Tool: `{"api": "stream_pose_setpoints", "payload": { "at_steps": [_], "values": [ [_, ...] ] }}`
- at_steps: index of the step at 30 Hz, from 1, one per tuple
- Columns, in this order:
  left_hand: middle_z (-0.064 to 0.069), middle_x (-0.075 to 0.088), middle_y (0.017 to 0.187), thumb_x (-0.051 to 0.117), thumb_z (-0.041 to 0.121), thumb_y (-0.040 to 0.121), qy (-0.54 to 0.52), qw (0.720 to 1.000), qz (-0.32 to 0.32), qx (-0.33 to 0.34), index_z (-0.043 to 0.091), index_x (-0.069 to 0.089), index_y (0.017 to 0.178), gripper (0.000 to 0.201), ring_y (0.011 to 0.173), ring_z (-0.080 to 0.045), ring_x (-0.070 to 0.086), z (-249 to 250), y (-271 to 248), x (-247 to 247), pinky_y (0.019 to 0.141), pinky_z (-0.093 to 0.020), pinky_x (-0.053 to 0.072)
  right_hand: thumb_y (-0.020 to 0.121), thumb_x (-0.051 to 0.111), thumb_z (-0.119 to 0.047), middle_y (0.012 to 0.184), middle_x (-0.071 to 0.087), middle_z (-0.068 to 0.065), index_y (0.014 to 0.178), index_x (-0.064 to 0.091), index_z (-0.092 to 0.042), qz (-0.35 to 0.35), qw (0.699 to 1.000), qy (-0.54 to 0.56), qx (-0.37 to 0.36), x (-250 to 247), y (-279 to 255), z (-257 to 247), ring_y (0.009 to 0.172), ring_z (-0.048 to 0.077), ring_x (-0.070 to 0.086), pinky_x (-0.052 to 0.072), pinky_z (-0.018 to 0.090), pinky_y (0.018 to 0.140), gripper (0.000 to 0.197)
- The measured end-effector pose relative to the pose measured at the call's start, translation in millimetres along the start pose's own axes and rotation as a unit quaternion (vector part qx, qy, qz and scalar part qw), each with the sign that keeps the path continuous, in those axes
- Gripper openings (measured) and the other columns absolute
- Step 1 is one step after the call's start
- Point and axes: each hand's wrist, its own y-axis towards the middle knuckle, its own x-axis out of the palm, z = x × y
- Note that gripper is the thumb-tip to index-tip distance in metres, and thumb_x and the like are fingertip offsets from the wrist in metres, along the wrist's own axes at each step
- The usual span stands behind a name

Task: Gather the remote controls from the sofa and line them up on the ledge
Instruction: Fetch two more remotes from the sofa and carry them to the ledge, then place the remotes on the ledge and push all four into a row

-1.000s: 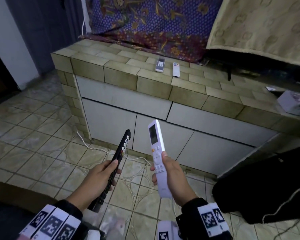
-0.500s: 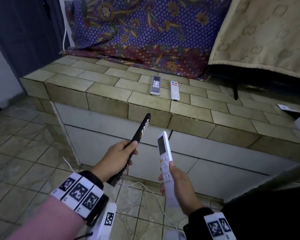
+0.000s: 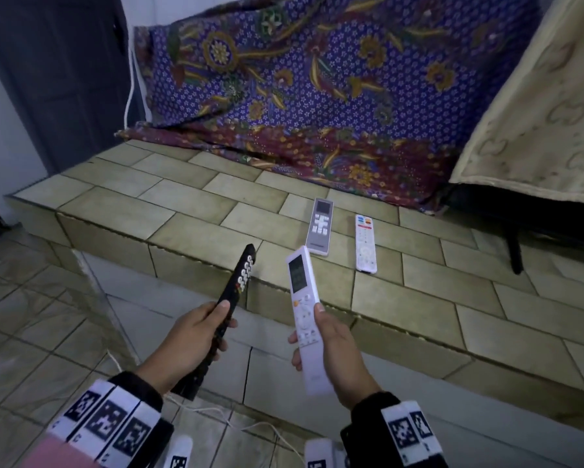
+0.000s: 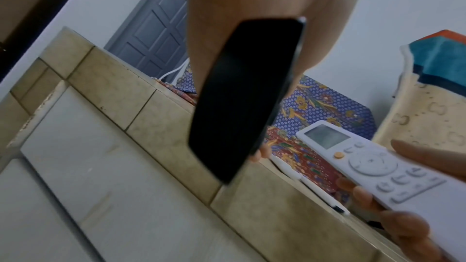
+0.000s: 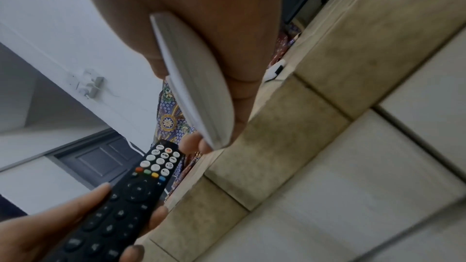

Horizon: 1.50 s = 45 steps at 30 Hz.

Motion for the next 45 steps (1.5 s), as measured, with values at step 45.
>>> {"api": "stream_pose_setpoints", "payload": {
  "at_steps": [45],
  "values": [
    [-0.027, 0.061, 0.121, 0.040, 0.012, 0.095, 0.421, 0.905, 0.053, -0.041, -0.014, 0.058, 0.110, 0.035, 0.112, -0.039, 0.057, 116.2, 304.9, -17.8, 0.089, -0.039, 0.045, 0.091, 0.044, -0.043, 0.086, 0.071, 0.028, 0.059, 0.058, -0.003, 0.161, 0.943, -0.289, 0.040, 54.1, 282.2, -78.3, 0.080, 0.041, 0.068, 0.054, 0.045, 0.081, 0.053]
  ]
}}
